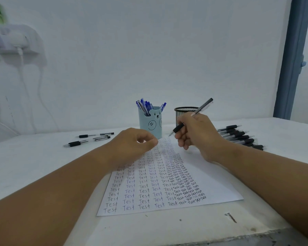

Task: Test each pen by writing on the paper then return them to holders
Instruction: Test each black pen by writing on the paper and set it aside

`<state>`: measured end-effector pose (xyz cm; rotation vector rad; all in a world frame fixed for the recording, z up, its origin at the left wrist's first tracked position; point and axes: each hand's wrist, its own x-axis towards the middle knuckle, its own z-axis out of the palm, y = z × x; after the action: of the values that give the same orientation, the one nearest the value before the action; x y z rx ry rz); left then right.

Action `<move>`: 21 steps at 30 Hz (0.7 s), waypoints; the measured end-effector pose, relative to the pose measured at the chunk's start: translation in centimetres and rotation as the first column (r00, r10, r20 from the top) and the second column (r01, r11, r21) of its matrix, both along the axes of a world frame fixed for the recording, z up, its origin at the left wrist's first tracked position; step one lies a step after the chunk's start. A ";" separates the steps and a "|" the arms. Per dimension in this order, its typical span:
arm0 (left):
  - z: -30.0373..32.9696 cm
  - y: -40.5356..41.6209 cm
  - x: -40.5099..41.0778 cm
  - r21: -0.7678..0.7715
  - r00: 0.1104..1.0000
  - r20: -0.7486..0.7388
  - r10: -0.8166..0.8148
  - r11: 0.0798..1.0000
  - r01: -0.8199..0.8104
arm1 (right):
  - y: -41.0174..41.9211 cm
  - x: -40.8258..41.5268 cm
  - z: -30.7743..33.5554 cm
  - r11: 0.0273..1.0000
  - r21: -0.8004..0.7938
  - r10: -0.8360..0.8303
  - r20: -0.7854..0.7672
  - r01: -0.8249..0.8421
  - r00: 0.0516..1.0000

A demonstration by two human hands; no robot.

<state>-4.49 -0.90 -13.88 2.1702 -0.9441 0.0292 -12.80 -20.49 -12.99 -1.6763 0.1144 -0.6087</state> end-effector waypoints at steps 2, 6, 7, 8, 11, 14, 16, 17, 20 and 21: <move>0.0 0.3 0.2 0.083 0.999 -0.019 0.049 0.995 -0.047 | -0.3 0.2 -0.1 1.000 0.019 0.022 -0.029 -0.022 0.999; 0.2 0.8 0.2 0.202 0.994 -0.068 0.091 0.977 -0.076 | -0.8 0.5 -0.5 0.998 -0.054 0.019 -0.087 -0.024 0.996; 0.2 0.9 0.3 0.219 0.993 -0.074 0.096 0.973 -0.078 | -0.8 0.5 -0.6 0.997 -0.080 0.011 -0.099 -0.019 0.995; 0.3 1.0 0.4 0.228 0.992 -0.083 0.099 0.971 -0.078 | -0.8 0.5 -0.6 0.994 -0.103 0.007 -0.110 -0.018 0.994; 0.3 0.9 0.3 0.229 0.988 -0.114 0.107 0.970 -0.079 | -0.8 0.4 -0.8 0.980 -0.197 -0.016 -0.158 -0.015 0.987; 0.4 0.8 0.4 0.221 0.986 -0.129 0.108 0.972 -0.078 | -0.7 0.3 -0.8 0.920 -0.391 -0.103 -0.202 0.016 0.974; 0.3 0.8 0.4 0.216 0.984 -0.143 0.109 0.973 -0.076 | -0.6 0.4 -0.9 0.898 -0.438 -0.131 -0.202 0.030 0.971; 0.3 0.8 0.5 0.218 0.984 -0.140 0.112 0.973 -0.079 | -0.6 0.4 -1.0 0.893 -0.448 -0.138 -0.201 0.034 0.970; 0.2 0.8 0.5 0.219 0.983 -0.146 0.113 0.972 -0.079 | -0.6 0.6 -1.1 0.888 -0.460 -0.136 -0.201 0.029 0.970; 0.2 0.8 0.5 0.218 0.982 -0.151 0.112 0.973 -0.077 | -0.6 0.7 -1.1 0.887 -0.460 -0.133 -0.202 0.026 0.970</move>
<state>-3.95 -0.09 -13.67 2.3708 -0.7790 -0.2084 -12.13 -21.07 -14.06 -2.2085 0.2205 -0.5265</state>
